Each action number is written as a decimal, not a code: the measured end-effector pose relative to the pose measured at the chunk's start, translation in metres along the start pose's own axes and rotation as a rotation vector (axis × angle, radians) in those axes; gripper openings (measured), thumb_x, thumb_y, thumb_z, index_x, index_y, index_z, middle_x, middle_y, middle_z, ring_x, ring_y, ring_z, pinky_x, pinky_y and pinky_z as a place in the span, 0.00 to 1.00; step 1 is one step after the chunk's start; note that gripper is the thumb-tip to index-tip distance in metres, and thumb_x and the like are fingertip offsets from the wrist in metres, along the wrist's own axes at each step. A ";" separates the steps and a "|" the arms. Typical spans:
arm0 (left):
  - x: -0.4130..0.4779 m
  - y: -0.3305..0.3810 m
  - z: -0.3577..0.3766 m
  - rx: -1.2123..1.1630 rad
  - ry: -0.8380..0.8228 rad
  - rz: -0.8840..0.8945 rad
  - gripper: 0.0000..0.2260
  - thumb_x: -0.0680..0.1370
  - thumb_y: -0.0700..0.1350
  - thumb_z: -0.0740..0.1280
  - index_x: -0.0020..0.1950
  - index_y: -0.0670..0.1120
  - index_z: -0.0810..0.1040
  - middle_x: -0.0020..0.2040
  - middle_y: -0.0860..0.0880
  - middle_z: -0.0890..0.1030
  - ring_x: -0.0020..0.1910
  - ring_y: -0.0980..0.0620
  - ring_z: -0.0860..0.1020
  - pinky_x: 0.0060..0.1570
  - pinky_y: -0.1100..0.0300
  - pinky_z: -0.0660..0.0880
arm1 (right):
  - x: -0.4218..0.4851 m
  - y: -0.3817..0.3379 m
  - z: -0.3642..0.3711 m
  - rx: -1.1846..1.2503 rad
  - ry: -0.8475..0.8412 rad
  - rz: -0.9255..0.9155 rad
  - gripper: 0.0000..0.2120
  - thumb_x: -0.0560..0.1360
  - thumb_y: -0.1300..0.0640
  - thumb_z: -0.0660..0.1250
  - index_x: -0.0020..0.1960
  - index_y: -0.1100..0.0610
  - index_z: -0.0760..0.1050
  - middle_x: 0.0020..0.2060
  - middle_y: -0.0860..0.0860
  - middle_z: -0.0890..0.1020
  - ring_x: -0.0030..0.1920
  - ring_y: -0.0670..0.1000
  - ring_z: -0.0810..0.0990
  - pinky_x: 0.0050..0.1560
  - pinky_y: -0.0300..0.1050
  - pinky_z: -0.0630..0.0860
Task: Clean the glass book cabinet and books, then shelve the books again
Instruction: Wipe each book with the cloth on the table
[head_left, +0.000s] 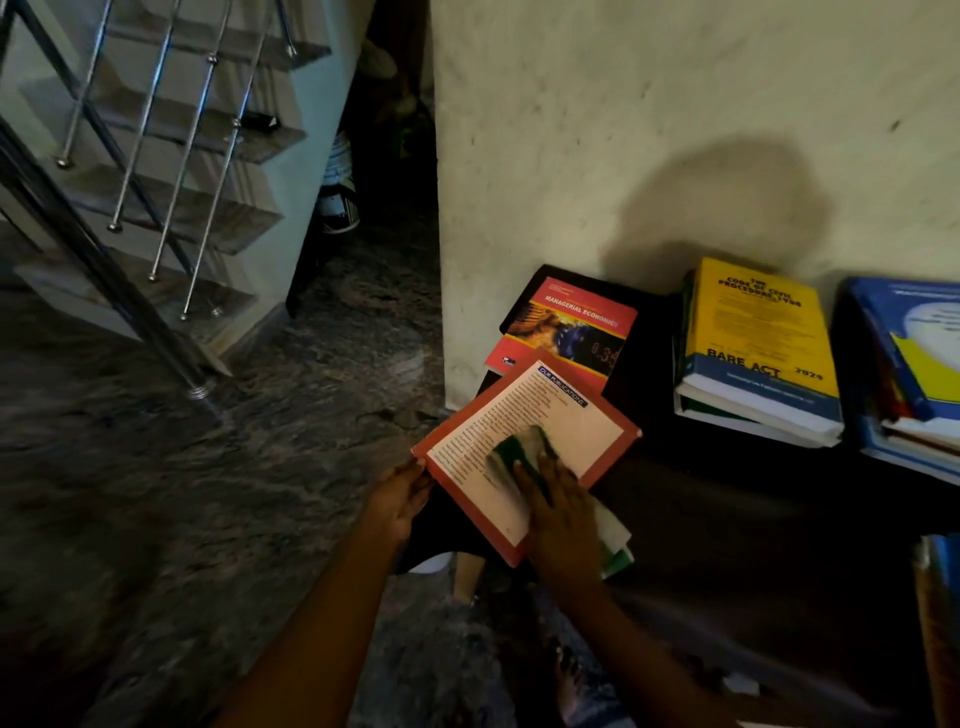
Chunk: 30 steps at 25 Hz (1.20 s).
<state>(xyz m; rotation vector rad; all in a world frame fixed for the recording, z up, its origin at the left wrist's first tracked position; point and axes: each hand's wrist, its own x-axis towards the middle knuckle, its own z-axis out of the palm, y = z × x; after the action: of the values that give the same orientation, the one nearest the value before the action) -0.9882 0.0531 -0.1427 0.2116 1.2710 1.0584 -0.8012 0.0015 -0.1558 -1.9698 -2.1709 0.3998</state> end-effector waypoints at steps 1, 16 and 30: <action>-0.001 0.000 0.001 -0.007 -0.010 -0.006 0.07 0.80 0.38 0.59 0.53 0.39 0.76 0.50 0.42 0.78 0.42 0.51 0.77 0.37 0.62 0.76 | -0.009 -0.011 0.004 0.013 -0.028 -0.038 0.32 0.65 0.49 0.62 0.70 0.47 0.66 0.66 0.56 0.73 0.62 0.59 0.75 0.57 0.57 0.73; -0.039 0.050 0.094 0.197 -0.190 0.469 0.14 0.78 0.54 0.63 0.61 0.50 0.75 0.50 0.48 0.84 0.49 0.48 0.83 0.50 0.45 0.79 | -0.020 0.036 -0.129 0.738 0.401 0.283 0.24 0.78 0.68 0.57 0.70 0.51 0.66 0.61 0.54 0.76 0.50 0.45 0.76 0.47 0.31 0.71; 0.017 0.093 0.235 0.885 -0.425 1.363 0.13 0.81 0.46 0.59 0.64 0.49 0.75 0.63 0.51 0.77 0.62 0.51 0.74 0.66 0.64 0.65 | 0.031 0.092 -0.194 0.820 0.583 0.157 0.20 0.78 0.70 0.57 0.63 0.50 0.66 0.54 0.40 0.75 0.52 0.32 0.76 0.45 0.18 0.66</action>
<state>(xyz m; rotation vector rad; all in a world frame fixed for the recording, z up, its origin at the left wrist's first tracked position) -0.8397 0.2110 -0.0120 2.0746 1.0370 1.3196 -0.6574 0.0547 -0.0027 -1.5145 -1.2149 0.5388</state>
